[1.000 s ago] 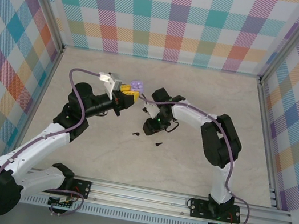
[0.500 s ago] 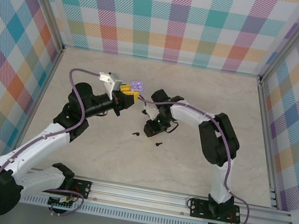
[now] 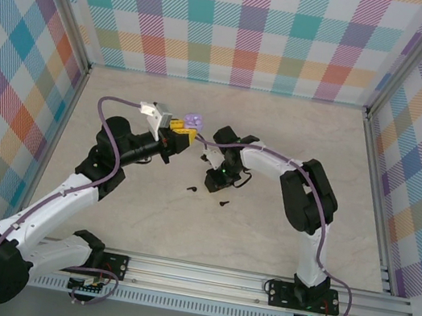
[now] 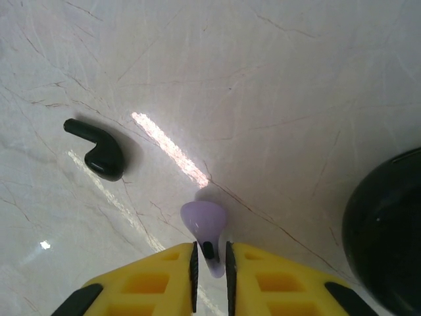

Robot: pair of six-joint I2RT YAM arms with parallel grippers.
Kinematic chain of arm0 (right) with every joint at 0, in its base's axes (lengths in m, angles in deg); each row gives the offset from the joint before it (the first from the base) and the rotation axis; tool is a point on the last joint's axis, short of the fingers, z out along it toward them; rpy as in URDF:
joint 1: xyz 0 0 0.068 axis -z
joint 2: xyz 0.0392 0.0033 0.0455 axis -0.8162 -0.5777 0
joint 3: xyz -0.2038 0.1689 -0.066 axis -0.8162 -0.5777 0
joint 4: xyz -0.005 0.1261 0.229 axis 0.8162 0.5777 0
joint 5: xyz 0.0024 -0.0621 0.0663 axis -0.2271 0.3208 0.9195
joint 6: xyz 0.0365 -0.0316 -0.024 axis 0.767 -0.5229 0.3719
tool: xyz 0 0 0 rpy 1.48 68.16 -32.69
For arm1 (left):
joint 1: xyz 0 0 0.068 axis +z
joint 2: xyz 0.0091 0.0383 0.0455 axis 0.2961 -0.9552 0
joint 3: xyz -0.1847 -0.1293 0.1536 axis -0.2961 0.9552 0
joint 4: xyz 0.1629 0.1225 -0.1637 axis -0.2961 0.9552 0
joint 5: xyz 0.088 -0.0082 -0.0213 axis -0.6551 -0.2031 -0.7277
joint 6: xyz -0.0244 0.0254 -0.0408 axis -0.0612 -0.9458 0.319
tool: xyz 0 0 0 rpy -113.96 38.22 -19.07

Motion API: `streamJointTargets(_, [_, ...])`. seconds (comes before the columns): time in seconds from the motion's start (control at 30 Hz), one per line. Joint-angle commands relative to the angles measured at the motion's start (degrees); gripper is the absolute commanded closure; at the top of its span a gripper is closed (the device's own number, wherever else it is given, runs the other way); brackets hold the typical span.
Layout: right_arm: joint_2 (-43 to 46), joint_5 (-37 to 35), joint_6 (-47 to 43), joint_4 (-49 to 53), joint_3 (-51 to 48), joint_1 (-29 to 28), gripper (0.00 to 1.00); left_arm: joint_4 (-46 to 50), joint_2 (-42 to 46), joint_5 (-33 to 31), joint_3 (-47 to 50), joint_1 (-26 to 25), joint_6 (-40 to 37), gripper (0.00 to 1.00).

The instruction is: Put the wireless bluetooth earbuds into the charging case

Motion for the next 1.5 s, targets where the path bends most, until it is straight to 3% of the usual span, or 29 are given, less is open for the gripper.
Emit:
streamJointTargets(0.0, [0.5, 0.4, 1.7, -0.5, -0.3, -1.0, 0.74, -0.4, 0.3, 0.2, 0.6, 0.4, 0.9, 0.97])
streamJointTargets(0.13, [0.7, -0.9, 3.1, -0.3, 0.6, -1.4, 0.66, -0.6, 0.2, 0.2, 0.6, 0.3, 1.2, 0.97])
streamJointTargets(0.37, [-0.2, -4.2, 3.9, -0.1, 2.1, -2.1, 0.61, -0.5, 0.3, 0.2, 0.8, 0.4, 1.2, 0.98])
streamJointTargets(1.47, [-5.0, -13.5, 3.1, 5.8, 7.1, -5.9, 0.6, -0.4, 0.6, -0.7, 1.2, 0.3, 1.0, 0.97])
